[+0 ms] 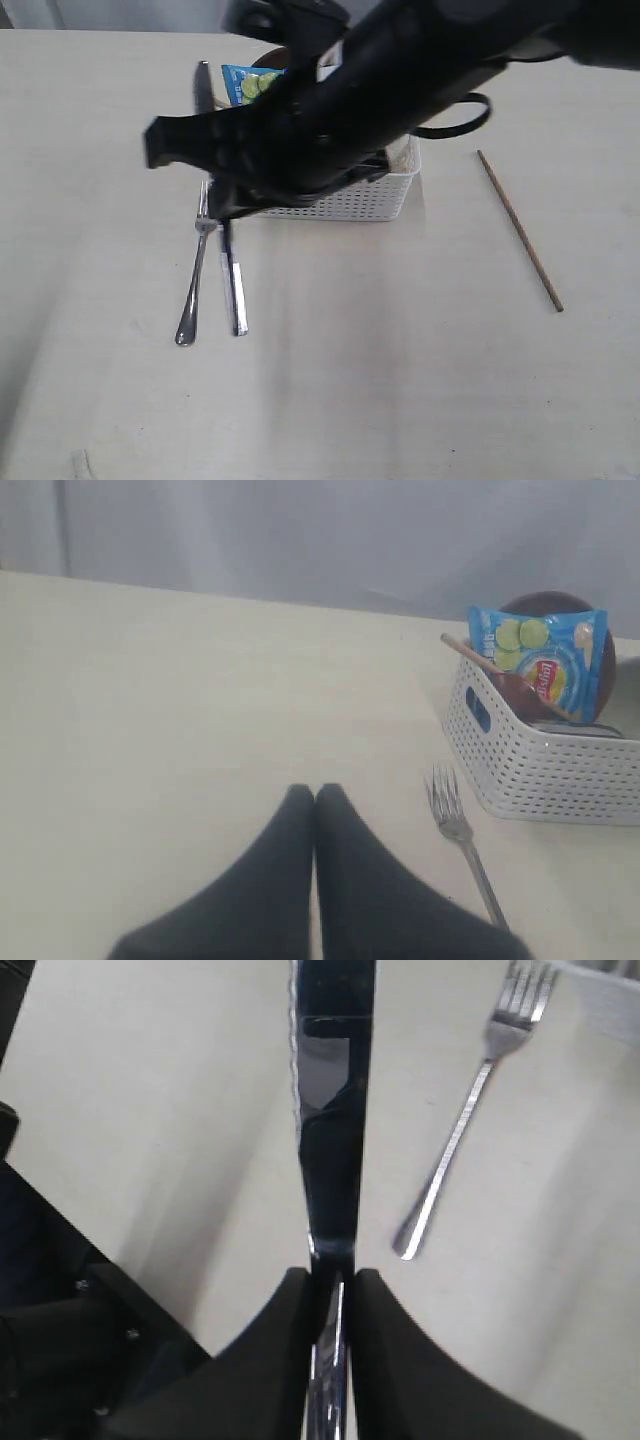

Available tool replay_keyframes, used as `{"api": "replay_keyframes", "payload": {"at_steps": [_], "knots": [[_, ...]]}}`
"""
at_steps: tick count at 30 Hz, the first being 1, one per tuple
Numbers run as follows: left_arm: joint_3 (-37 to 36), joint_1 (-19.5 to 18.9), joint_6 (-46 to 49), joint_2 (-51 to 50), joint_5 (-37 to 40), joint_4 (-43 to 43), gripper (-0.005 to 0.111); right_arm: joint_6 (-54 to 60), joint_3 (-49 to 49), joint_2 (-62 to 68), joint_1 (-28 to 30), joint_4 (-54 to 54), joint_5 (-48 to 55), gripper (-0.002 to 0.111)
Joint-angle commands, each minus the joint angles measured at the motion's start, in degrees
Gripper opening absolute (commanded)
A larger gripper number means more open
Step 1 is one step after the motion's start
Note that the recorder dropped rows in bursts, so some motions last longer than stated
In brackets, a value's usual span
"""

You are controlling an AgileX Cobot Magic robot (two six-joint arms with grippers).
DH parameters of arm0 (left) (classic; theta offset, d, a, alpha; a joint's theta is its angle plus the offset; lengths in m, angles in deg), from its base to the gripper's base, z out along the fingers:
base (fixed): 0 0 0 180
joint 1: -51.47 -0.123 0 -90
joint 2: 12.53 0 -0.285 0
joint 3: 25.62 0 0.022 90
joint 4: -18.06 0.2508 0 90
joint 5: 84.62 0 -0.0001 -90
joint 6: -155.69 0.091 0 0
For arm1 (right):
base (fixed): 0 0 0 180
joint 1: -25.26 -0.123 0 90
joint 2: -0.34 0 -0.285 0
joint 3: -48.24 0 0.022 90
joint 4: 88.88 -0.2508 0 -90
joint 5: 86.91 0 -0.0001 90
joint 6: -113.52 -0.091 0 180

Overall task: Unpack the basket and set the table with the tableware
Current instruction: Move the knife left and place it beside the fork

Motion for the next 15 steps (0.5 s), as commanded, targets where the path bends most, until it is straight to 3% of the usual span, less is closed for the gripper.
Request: {"api": "replay_keyframes", "payload": {"at_steps": [1, 15], "knots": [[-0.16, -0.06, 0.03, 0.21, -0.63, -0.38, 0.000, -5.94, -7.15, 7.01, -4.48, -0.20, -2.50, -0.001], [-0.16, -0.06, 0.03, 0.21, -0.63, -0.38, 0.000, -20.85, -21.10, 28.49, -6.32, 3.77, -4.58, -0.001]]}}
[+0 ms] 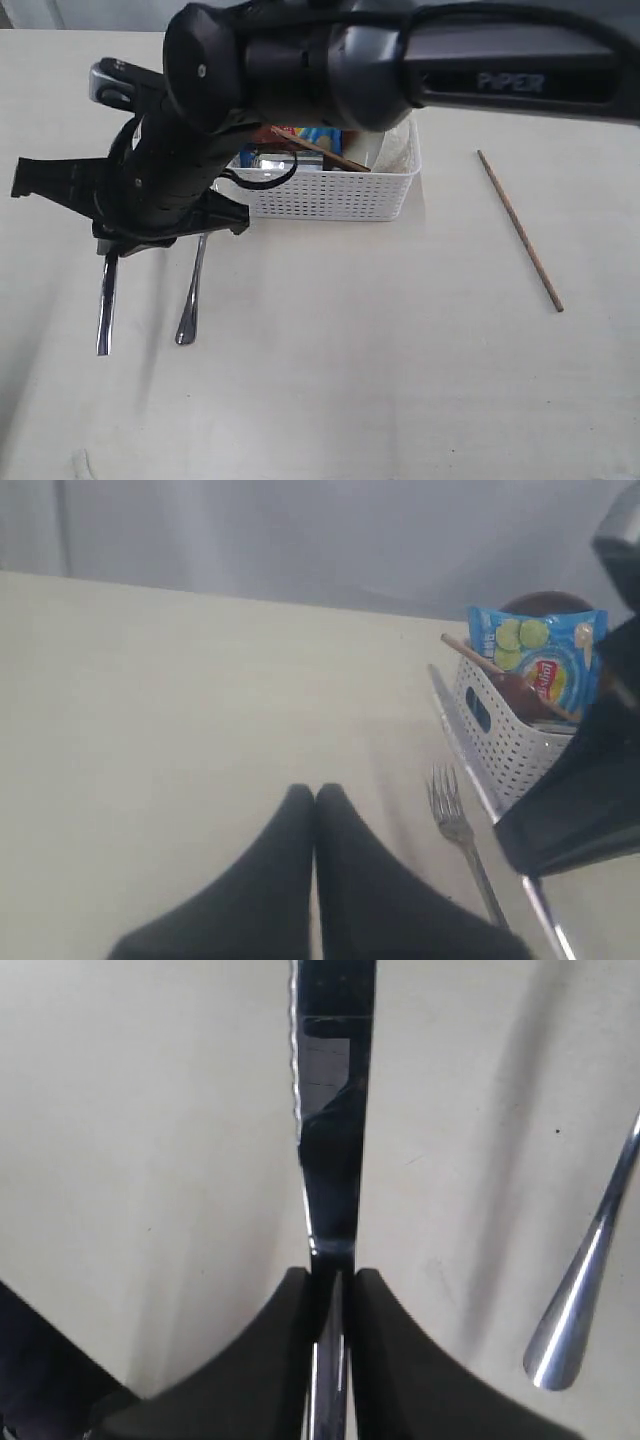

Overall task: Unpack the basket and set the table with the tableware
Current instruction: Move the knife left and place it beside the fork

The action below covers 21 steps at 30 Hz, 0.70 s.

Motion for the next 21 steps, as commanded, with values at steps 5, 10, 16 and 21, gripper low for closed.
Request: {"api": "replay_keyframes", "payload": {"at_steps": [5, 10, 16, 21], "knots": [[-0.16, -0.06, 0.03, 0.21, -0.63, -0.38, 0.000, -10.80, -2.36, 6.51, 0.52, 7.47, -4.16, -0.001], [-0.16, -0.06, 0.03, 0.21, -0.63, -0.38, 0.000, -11.67, -2.58, 7.67, 2.08, 7.32, -4.28, -0.001], [-0.16, -0.06, 0.03, 0.21, -0.63, -0.38, 0.000, -11.90, -3.95, 9.05, 2.88, 7.32, -3.37, -0.001], [-0.16, -0.06, 0.03, 0.21, -0.63, -0.38, 0.000, -11.71, -5.31, 10.86, 2.88, 8.00, -1.30, -0.001]]}}
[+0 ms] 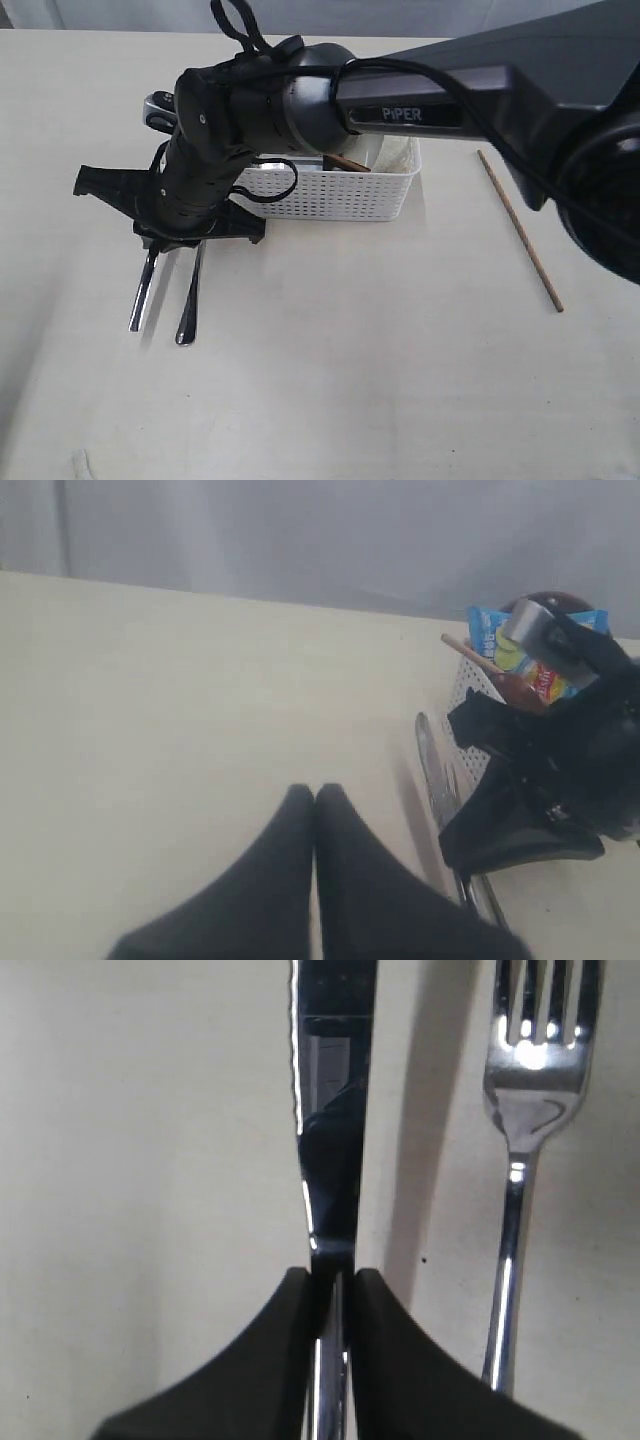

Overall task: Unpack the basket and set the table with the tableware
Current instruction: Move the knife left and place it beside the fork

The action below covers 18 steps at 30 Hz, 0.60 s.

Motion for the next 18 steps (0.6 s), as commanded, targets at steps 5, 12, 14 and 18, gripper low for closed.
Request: {"api": "replay_keyframes", "payload": {"at_steps": [5, 12, 14, 18], "knots": [[-0.16, -0.06, 0.03, 0.21, -0.63, -0.38, 0.000, 0.14, -2.76, 2.79, 0.36, 0.74, 3.33, -0.001], [-0.16, -0.06, 0.03, 0.21, -0.63, -0.38, 0.000, -1.06, -2.76, 2.78, 0.36, 2.44, 2.96, -0.001], [-0.16, -0.06, 0.03, 0.21, -0.63, -0.38, 0.000, -1.32, -2.76, 2.81, 0.36, 2.67, 2.96, -0.001], [-0.16, -0.06, 0.03, 0.21, -0.63, -0.38, 0.000, -1.32, -2.76, 2.91, 0.36, 4.14, 2.96, -0.001]]}}
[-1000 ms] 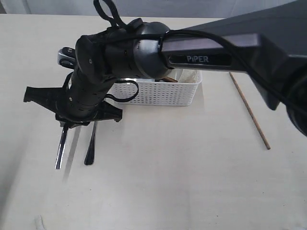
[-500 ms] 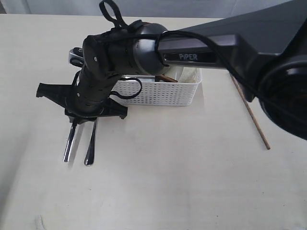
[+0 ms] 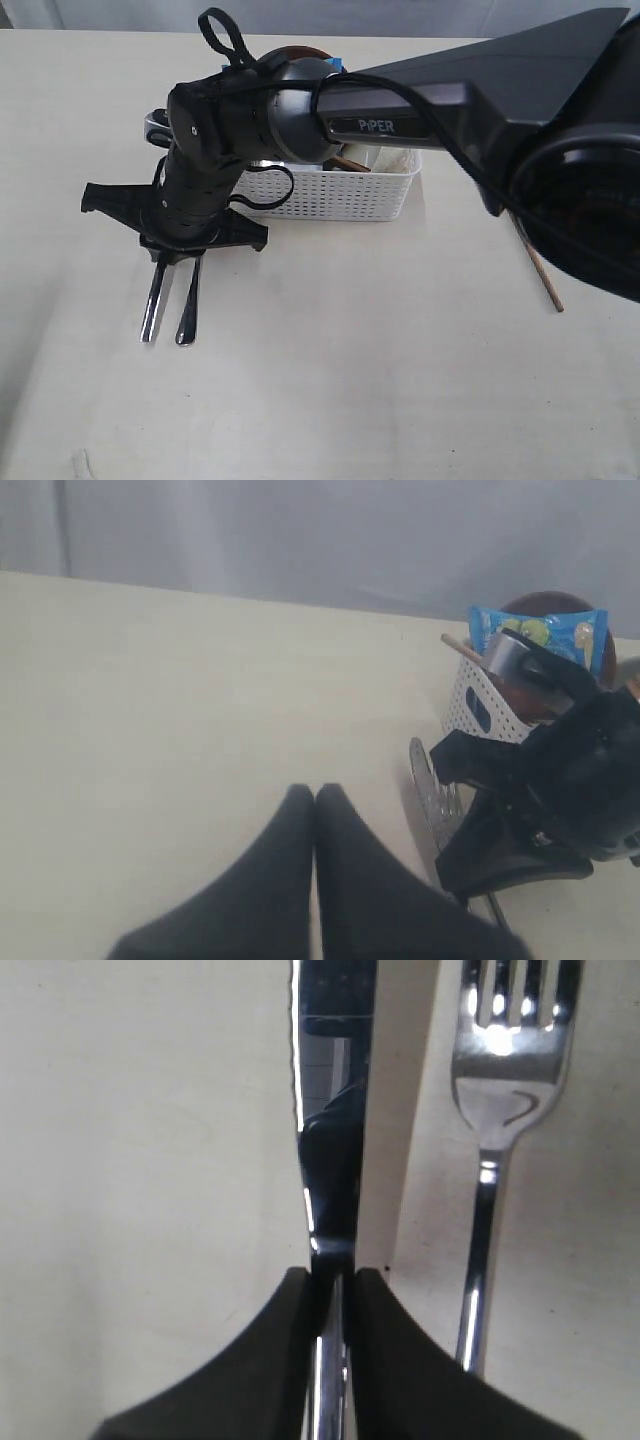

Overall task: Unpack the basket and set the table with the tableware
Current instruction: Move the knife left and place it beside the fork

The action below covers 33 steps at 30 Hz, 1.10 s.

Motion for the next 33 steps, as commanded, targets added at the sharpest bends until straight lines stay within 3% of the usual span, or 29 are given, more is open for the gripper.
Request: {"api": "replay_keyframes", "payload": {"at_steps": [1, 33], "knots": [[-0.16, -0.06, 0.03, 0.21, -0.63, -0.38, 0.000, -0.16, -0.43, 0.09, 0.36, 2.07, -0.02, -0.001], [-0.16, -0.06, 0.03, 0.21, -0.63, -0.38, 0.000, -0.61, -0.43, 1.22, 0.36, 2.09, -1.68, 0.000]]}}
